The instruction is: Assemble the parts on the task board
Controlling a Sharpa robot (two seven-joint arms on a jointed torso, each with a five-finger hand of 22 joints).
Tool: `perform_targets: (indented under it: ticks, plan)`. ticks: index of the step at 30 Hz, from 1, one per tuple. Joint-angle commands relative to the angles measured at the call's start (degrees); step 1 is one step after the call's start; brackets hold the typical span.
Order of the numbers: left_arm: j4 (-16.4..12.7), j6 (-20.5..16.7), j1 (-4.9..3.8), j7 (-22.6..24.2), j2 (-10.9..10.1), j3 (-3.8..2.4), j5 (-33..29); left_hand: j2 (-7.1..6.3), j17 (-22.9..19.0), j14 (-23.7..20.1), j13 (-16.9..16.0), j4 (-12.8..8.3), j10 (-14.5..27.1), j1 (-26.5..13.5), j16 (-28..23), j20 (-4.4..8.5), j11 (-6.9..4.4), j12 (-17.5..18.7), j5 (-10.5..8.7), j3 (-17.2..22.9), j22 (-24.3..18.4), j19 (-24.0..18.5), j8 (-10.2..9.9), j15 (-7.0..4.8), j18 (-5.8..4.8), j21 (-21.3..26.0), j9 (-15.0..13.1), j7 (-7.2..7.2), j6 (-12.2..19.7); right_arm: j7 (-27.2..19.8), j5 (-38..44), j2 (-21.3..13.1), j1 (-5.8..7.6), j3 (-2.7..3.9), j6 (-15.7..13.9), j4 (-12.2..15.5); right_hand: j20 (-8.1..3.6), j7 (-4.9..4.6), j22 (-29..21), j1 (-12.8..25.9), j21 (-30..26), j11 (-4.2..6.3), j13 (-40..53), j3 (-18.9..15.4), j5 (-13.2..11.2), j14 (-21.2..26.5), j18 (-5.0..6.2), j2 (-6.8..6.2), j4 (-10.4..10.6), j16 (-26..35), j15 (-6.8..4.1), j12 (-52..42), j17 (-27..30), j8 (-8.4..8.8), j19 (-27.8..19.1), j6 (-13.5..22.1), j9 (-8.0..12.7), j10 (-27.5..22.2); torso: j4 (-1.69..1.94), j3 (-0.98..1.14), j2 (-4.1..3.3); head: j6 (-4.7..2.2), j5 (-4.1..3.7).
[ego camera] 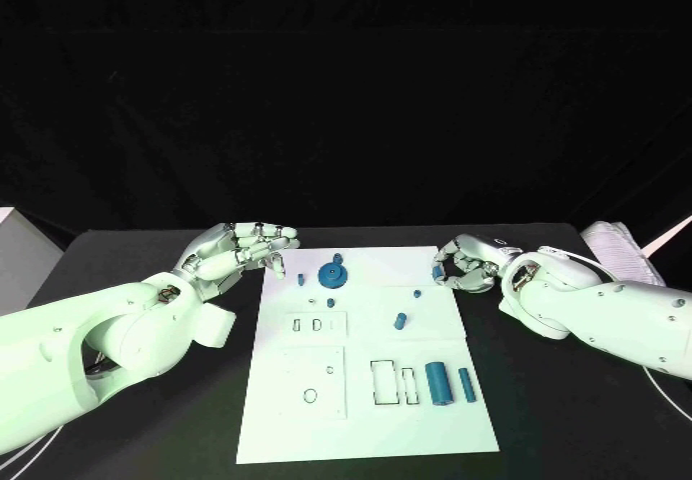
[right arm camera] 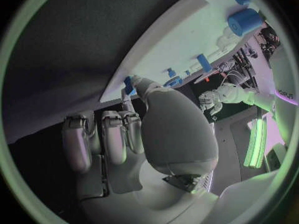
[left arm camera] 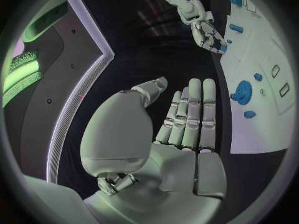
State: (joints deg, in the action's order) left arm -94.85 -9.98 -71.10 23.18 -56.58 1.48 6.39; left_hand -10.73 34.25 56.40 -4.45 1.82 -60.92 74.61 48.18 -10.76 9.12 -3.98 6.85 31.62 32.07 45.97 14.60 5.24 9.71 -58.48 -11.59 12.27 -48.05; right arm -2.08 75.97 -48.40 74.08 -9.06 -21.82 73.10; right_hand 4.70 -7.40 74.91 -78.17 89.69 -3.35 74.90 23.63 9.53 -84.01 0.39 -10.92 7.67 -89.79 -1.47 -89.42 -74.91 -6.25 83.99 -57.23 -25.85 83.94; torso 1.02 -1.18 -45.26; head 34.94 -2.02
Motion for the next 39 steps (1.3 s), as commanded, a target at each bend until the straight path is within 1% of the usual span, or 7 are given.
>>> perform_targets:
  ticks: [1,7,19,25,31,33,39]
  plan:
    - [-0.08,1.13,-0.04,0.14,0.05,-0.03,0.22,0.4,-0.1,-0.3,-0.05,-0.02,0.39,0.0,0.29,-0.06,0.07,-0.07,-0.13,-0.26,0.07,-0.47,-0.19,-0.12,0.81,-0.18,-0.06,0.6,0.5,0.16,0.13,0.13,-0.06,-0.02,0.22,-0.08,-0.57,0.4,15.09,0.0,0.31,0.6,14.95,0.66,-0.38,-5.99,-0.39,0.47,-0.09,-0.21,-0.73,-0.42,-15.09,-0.83,6.01,-1.26,-0.34,5.91,-0.05,0.0,0.02,0.04,0.07]
    - [-0.07,1.19,-0.04,0.09,0.07,-0.03,0.22,0.4,-0.1,-0.3,-0.05,-0.02,0.39,0.0,0.29,-0.06,0.07,-0.07,-0.13,-0.26,0.07,-0.47,-0.19,-0.12,0.81,-0.18,-0.06,0.6,0.5,0.5,-0.26,0.22,-0.06,-0.02,-1.59,-0.06,-1.72,2.24,15.09,0.35,0.31,2.2,15.1,1.8,-0.38,-5.99,-0.39,1.72,-0.69,-0.21,-2.02,-0.58,-15.09,-3.93,6.01,-5.08,-1.77,6.06,-0.02,0.0,0.03,0.06,-0.02]
    - [0.08,1.32,-0.04,-0.01,0.1,-0.03,0.22,0.4,-0.1,-0.3,-0.05,-0.02,0.39,0.0,0.29,-0.06,0.07,-0.07,-0.13,-0.26,0.07,-0.47,-0.19,-0.12,0.81,-0.18,-0.06,0.6,0.5,4.87,-3.12,-0.32,0.11,0.09,-8.1,2.48,-2.1,2.34,15.09,0.74,0.31,2.42,15.1,2.11,0.06,-5.99,-0.39,2.0,-0.84,-0.21,-2.32,-0.58,-15.09,-4.39,6.01,-4.77,-2.08,6.06,-0.08,0.0,0.13,0.12,0.04]
    - [0.26,1.28,-0.04,-0.06,0.14,-0.03,0.23,0.4,-0.1,-0.3,-0.05,-0.02,0.39,0.0,0.29,-0.06,0.07,-0.07,-0.13,-0.26,0.07,-0.47,-0.19,-0.12,0.81,-0.18,-0.06,0.6,0.5,8.81,-4.45,-0.84,1.43,0.28,-9.0,6.14,-2.13,2.14,15.09,1.01,0.31,2.31,15.1,2.22,0.17,-5.99,-0.39,2.08,-0.81,-0.21,-2.28,-0.58,-15.09,-4.31,6.01,-4.31,-2.09,6.06,-0.22,-0.06,0.31,0.16,0.1]
    - [0.58,1.16,-0.04,-0.35,0.37,-0.02,0.23,0.41,-0.12,-0.33,-0.06,0.01,0.39,-0.01,0.31,-0.07,0.07,-0.08,-0.13,-0.3,0.09,-0.54,-0.2,-0.12,0.81,-0.24,-0.08,0.59,0.5,16.27,-2.86,-0.25,3.03,0.36,-9.64,13.23,-2.09,2.01,15.09,1.17,0.31,2.23,15.1,2.51,0.23,-5.99,-0.39,2.47,-0.81,-0.21,-2.13,-0.58,-15.09,-4.35,6.01,-4.0,-2.15,6.06,-0.52,-0.19,0.77,0.79,0.29]
    - [0.62,1.22,-0.04,-0.5,0.47,-0.02,0.23,0.42,-0.12,-0.33,-0.06,0.01,0.38,-0.01,0.32,-0.08,0.06,-0.08,-0.13,-0.3,0.09,-0.55,-0.21,-0.12,0.81,-0.25,-0.08,0.58,0.51,18.45,-2.16,0.69,3.22,0.36,-9.87,15.12,-2.08,1.98,15.09,1.2,0.31,2.22,15.1,2.53,0.25,-5.99,-0.39,2.5,-0.81,-0.21,-2.1,-0.58,-15.09,-4.34,6.01,-3.94,-2.15,6.06,-0.54,-0.26,0.87,1.18,0.27]
    - [0.87,1.29,-0.04,-0.73,0.81,0.0,0.23,0.49,-0.13,-0.33,-0.07,-0.03,0.37,0.09,0.32,-0.07,0.04,-0.09,-0.09,-0.23,0.1,-0.57,-0.22,-0.14,0.82,-0.29,-0.08,0.56,0.52,22.94,1.14,4.41,2.75,0.31,-10.12,18.87,-1.8,1.63,15.09,1.42,0.31,1.99,15.1,2.91,0.69,-5.99,-0.39,2.74,-0.97,-0.21,-1.63,-0.58,-15.09,-4.23,6.01,-3.16,-2.18,6.06,-0.55,-0.45,1.15,1.64,0.38]
